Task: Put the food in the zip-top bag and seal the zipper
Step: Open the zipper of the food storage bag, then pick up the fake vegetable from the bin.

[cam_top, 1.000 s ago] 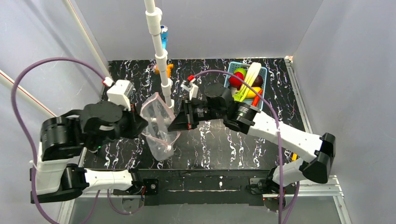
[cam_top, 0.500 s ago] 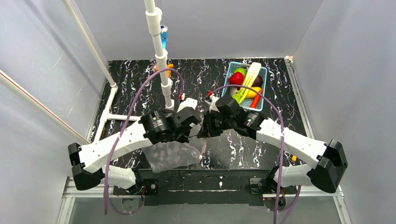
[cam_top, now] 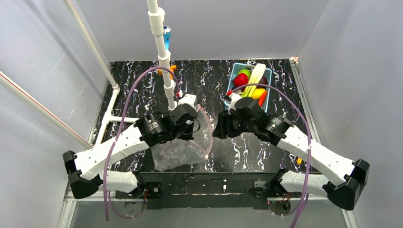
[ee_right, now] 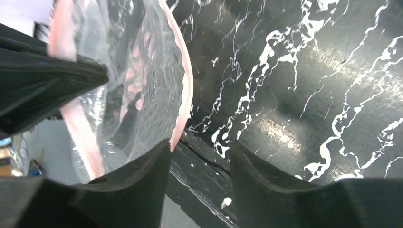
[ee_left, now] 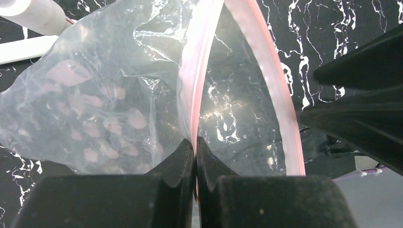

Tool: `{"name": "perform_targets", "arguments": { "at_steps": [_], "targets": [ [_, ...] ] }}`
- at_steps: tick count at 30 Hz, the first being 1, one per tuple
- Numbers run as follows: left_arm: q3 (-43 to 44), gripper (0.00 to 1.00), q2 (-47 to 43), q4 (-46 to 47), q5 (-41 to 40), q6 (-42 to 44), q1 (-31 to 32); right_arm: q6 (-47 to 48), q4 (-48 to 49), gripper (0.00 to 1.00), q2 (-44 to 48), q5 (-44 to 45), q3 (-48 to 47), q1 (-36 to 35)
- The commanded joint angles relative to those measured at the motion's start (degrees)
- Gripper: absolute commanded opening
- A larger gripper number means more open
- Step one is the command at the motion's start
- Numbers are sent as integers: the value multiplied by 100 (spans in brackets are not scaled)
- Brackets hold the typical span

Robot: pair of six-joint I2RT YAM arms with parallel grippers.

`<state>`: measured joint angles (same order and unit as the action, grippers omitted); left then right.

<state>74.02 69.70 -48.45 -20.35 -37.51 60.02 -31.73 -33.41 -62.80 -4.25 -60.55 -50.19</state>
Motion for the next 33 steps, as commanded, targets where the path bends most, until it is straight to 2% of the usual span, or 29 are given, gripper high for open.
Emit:
{"name": "perform_targets", "arguments": {
  "at_steps": [1, 5, 7, 10, 14, 18, 25, 33],
  "targets": [
    [-174, 0, -250, 142, 13, -105, -127, 319, -74, 68, 362, 329, -631, 214],
    [-182, 0, -237, 120, 40, -123, -166, 263, -23, 73, 654, 731, -779, 762],
    [-182, 0, -240, 127, 71, -135, -166, 118, 42, 81, 757, 979, -731, 1137],
    [-181, 0, -262, 133, 96, -135, -166, -15, 164, 81, 803, 898, -609, 1596],
    [-219, 0, -290, 202, 163, -144, -166, -490, 733, 83, 417, -199, -225, 3108],
    [-233, 0, -255, 297, 276, -131, -166, -722, 1025, 85, -501, -1131, -244, 3920],
    [-138, 0, -95, 339, 592, -180, -165, -362, 718, 93, -2109, -1326, -1102, 4492],
    [-330, 0, -347, 584, 696, -103, -166, -488, 843, 97, -3132, -1421, -1399, 4541]
  ]
}}
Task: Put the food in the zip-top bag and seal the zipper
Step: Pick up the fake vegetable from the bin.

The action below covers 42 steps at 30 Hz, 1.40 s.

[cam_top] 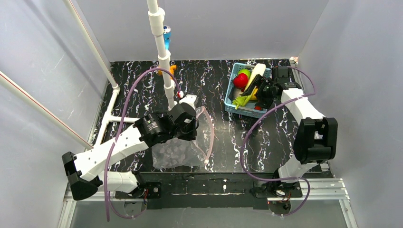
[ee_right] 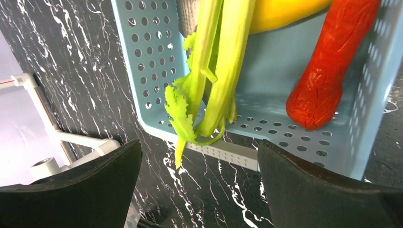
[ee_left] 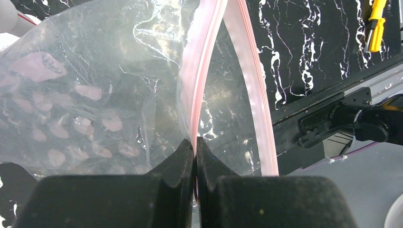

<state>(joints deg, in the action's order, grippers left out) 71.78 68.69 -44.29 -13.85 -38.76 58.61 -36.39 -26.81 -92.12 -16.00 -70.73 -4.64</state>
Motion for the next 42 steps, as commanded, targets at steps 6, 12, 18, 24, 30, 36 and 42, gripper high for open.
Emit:
{"name": "perform_targets", "arguments": {
  "at_steps": [6, 12, 18, 24, 30, 36, 42],
  "targets": [
    [-40, 0, -240, 235, 48, 11, -33, -54, 532, 91, -650, -133, -499, -35],
    [-165, 0, -178, 294, 103, -472, -34, -17, 919, 85, -1064, 80, -604, -167],
    [-557, 0, -373, 606, 301, -729, -34, 67, 914, 74, -1354, 380, -813, -356],
    [-479, 0, -290, 590, 335, -706, -34, 59, 910, 62, -1411, 602, -748, -397],
    [-433, 0, -271, 548, 196, -700, -39, 361, 660, 31, -1471, 723, -904, -397],
    [-452, 0, -310, 518, 67, -707, -80, 829, 37, 6, -947, 1132, -913, -411],
    [-474, 0, -285, 552, 127, -598, -158, 1213, -529, 1, 110, 2056, -425, -432]
  ]
}}
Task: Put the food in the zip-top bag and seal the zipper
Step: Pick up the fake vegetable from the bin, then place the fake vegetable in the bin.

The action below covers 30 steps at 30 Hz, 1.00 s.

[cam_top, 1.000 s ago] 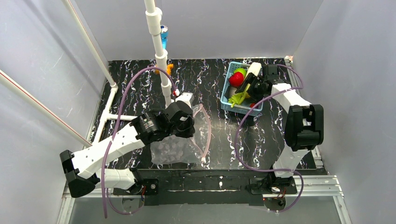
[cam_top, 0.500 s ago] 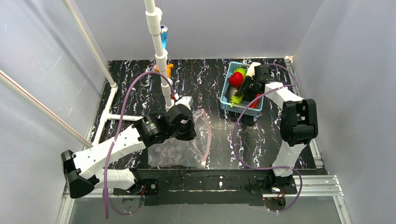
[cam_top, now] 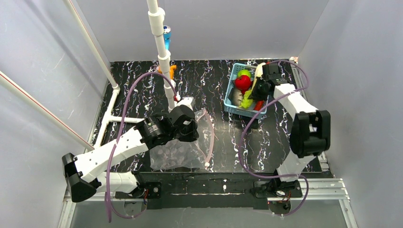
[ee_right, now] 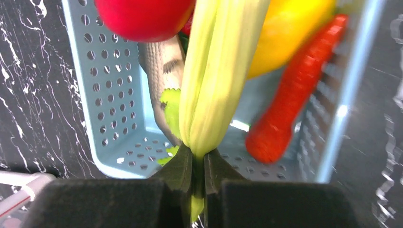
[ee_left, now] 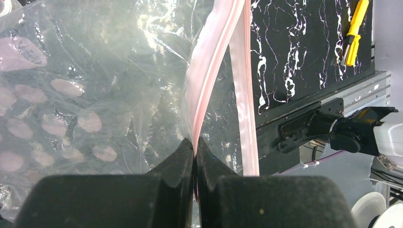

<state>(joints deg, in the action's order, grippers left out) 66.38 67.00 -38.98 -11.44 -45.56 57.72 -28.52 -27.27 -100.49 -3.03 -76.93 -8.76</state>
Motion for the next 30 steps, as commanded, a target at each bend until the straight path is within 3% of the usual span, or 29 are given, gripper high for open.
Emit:
{"name": "perform_targets", "arguments": {
  "at_steps": [1, 7, 13, 20, 25, 30],
  "targets": [
    [61, 0, -99, 26, -106, 95, -77, 473, -575, 1, 1153, 918, 282, -20],
    [23, 0, -26, 113, -4, 172, -172, 898, -851, 1, 2326, 1202, 608, -204],
    [27, 0, -2, 163, 60, 249, -311, 1535, -1127, 1, 3045, 1731, 717, -1362],
    [-4, 0, -60, 246, 233, 263, -384, 1659, -1708, 1, 2611, 1686, 272, -1550],
    [4, 0, -106, 248, 327, 255, -383, 1851, -2636, 1, 1839, 1756, -368, -1554],
    [-17, 0, -168, 243, 322, 273, -384, 1845, -2544, 1, 1400, 1777, -704, -1550]
  ]
}}
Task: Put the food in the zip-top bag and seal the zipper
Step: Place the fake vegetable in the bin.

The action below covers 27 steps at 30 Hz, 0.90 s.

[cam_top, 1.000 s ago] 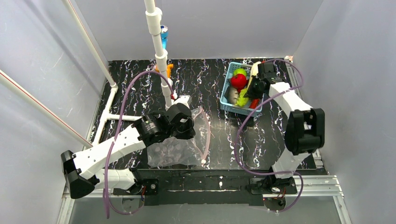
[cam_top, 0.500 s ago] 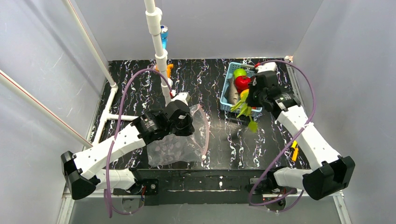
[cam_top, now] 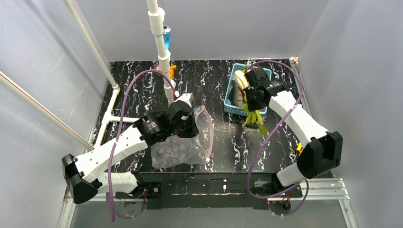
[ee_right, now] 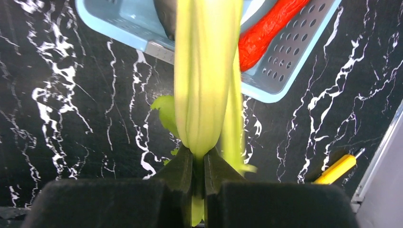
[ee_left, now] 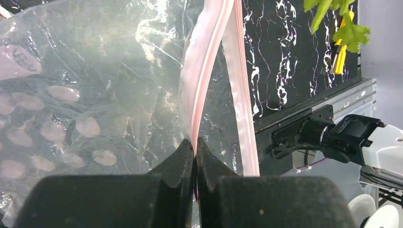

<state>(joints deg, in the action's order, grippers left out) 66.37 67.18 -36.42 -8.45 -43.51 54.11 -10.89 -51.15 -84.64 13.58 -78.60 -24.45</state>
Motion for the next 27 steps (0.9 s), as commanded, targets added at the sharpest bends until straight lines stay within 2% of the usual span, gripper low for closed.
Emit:
{"name": "perform_targets", "arguments": {
  "at_steps": [1, 7, 12, 16, 21, 25, 27],
  "targets": [
    [-4, 0, -180, -28, 27, 75, -23, 61, -31, 1, -235, 145, -610, 27],
    [38, 0, -190, -88, 51, 86, -22, 205, 42, 1, -1059, 57, -1191, 75],
    [14, 0, -248, -120, 45, 81, -23, 176, 309, 14, -1444, 281, -1134, 183],
    [-10, 0, -236, -119, 76, 79, -22, 27, 495, 29, -1581, 204, -1152, 253],
    [9, 0, -207, -117, 124, 80, -21, -145, 842, 65, -1585, -131, -1121, 257],
    [-10, 0, -221, -112, 124, 84, -21, 58, 1140, 81, -1731, -227, -1252, 266],
    [-15, 0, -224, -121, 124, 82, -22, 170, 1327, 84, -1859, -305, -1333, 308]
  ]
}}
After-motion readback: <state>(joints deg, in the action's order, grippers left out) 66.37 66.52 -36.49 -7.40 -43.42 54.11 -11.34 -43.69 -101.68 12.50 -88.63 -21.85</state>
